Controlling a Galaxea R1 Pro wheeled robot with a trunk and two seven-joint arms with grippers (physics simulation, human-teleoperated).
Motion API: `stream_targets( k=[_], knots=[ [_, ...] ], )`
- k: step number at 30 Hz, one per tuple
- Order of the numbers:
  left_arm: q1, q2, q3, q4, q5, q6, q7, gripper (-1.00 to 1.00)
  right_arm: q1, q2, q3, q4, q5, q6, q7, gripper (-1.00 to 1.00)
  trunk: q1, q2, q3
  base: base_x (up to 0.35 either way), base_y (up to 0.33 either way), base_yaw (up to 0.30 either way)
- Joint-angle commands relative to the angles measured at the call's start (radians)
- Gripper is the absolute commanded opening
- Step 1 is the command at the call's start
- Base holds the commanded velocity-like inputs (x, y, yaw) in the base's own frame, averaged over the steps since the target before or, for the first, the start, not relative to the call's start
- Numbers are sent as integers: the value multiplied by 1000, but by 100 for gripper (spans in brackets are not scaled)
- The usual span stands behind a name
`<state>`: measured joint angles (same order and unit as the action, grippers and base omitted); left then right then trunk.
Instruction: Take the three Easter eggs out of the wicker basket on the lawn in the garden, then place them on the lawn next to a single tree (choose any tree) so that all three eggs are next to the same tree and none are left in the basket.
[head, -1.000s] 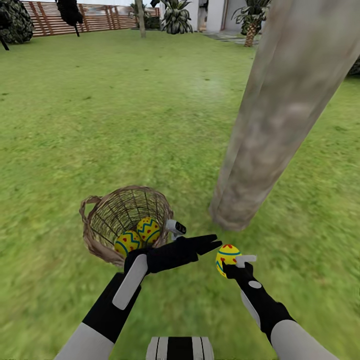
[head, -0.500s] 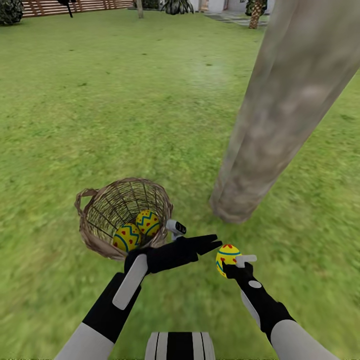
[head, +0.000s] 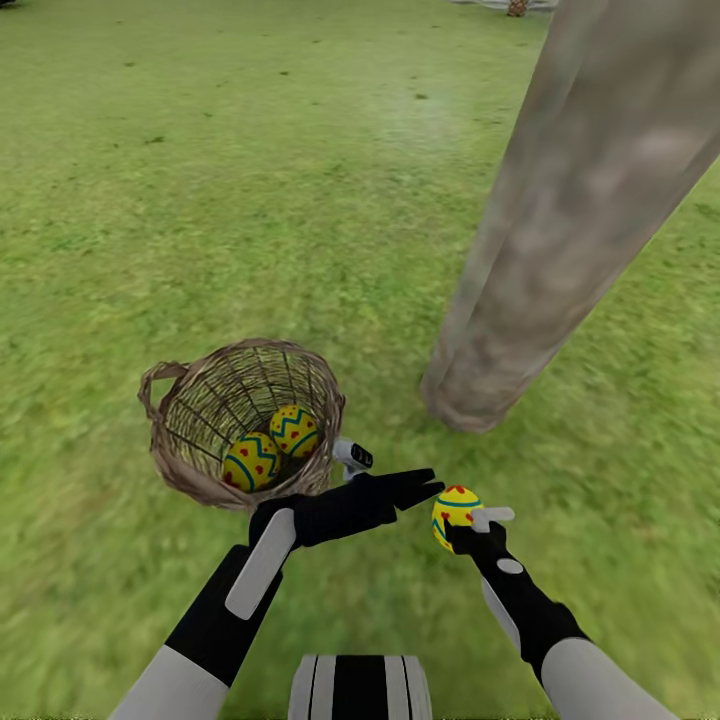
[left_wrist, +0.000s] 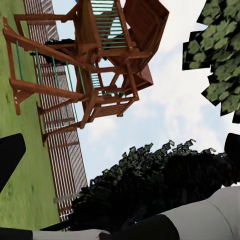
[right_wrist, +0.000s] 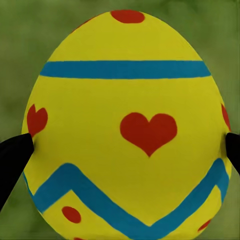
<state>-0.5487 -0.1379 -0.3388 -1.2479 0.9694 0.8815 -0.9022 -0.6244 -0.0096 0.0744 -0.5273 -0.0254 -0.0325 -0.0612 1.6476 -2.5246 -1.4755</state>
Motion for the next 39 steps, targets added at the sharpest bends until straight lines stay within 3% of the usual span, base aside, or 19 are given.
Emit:
stream_targets(
  k=[1, 11, 16, 17, 19, 29, 30, 35, 39],
  knots=[
    [-1, 0, 0, 0, 3, 5, -1, 100, 0, -1, 7, 13, -7, -3, -5, -100, 1, 0, -5, 0, 0, 0],
    [-1, 0, 0, 1, 3, 5, -1, 100, 0, -1, 7, 12, -7, -4, -5, -100, 5, -3, -43, 0, 0, 0],
    [-1, 0, 0, 2, 9, 4, -1, 100, 0, -1, 7, 12, -7, -3, -5, -100, 5, -3, -43, 0, 0, 0],
    [-1, 1, 0, 3, 42, 3, -1, 100, 0, -1, 8, 12, -7, 2, -5, -100, 5, -3, -43, 0, 0, 0],
    [-1, 2, 0, 4, 64, 3, 0, 100, 0, -1, 8, 12, -8, 4, -5, -100, 5, -3, -43, 0, 0, 0],
    [-1, 4, 0, 5, 68, 4, 0, 100, 0, -1, 8, 13, -7, -1, -5, -100, 5, -3, -43, 0, 0, 0],
    [-1, 4, 0, 5, 68, 4, 0, 100, 0, -1, 8, 13, -7, -1, -5, 100, 5, -3, -43, 0, 0, 0],
    [-1, 3, 0, 4, 68, 4, 0, 100, 0, -2, 8, 13, -8, 2, -4, 100, 5, -3, -43, 0, 0, 0],
    [-1, 3, 0, 2, 68, 5, 0, 100, 0, -2, 8, 13, -8, 2, -5, 100, 3, -2, -28, 0, 0, 0]
  ],
)
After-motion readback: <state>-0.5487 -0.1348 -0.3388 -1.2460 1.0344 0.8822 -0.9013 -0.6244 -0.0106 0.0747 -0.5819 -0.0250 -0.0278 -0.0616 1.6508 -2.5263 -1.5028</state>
